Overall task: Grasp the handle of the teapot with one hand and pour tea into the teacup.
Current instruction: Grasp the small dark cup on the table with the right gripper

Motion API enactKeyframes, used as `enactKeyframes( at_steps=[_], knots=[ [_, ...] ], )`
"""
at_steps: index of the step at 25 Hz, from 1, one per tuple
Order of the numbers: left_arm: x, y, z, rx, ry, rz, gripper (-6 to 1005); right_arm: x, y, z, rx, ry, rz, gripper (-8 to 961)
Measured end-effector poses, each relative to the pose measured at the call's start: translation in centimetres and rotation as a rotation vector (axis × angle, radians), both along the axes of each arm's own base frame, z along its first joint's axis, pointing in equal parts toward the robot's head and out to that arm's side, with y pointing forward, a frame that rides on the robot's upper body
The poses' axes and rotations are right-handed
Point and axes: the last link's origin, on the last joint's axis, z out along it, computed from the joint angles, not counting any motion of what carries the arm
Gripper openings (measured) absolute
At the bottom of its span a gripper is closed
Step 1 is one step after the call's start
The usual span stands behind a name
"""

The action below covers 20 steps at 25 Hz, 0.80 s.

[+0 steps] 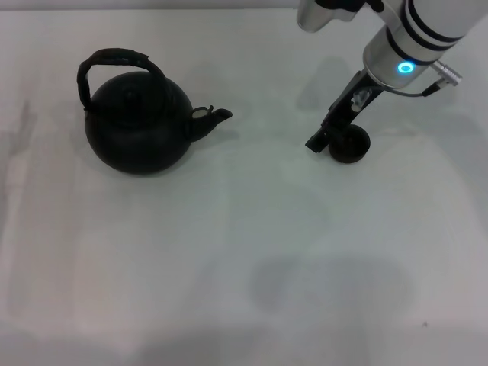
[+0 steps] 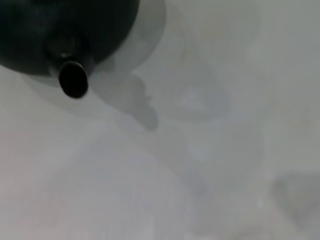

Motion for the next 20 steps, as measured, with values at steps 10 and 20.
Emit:
enactKeyframes(
  at_steps=[10, 20],
  knots=[
    [0.0, 0.0, 0.0, -0.001, 0.000, 0.002, 860, 1.3, -0.3, 0.2, -0.006, -0.034, -0.023, 871],
    [0.1, 0.1, 0.0, 0.001, 0.000, -0.004, 860, 2.3, -1.0, 0.5, -0.019, -0.039, -0.069, 811]
  ],
)
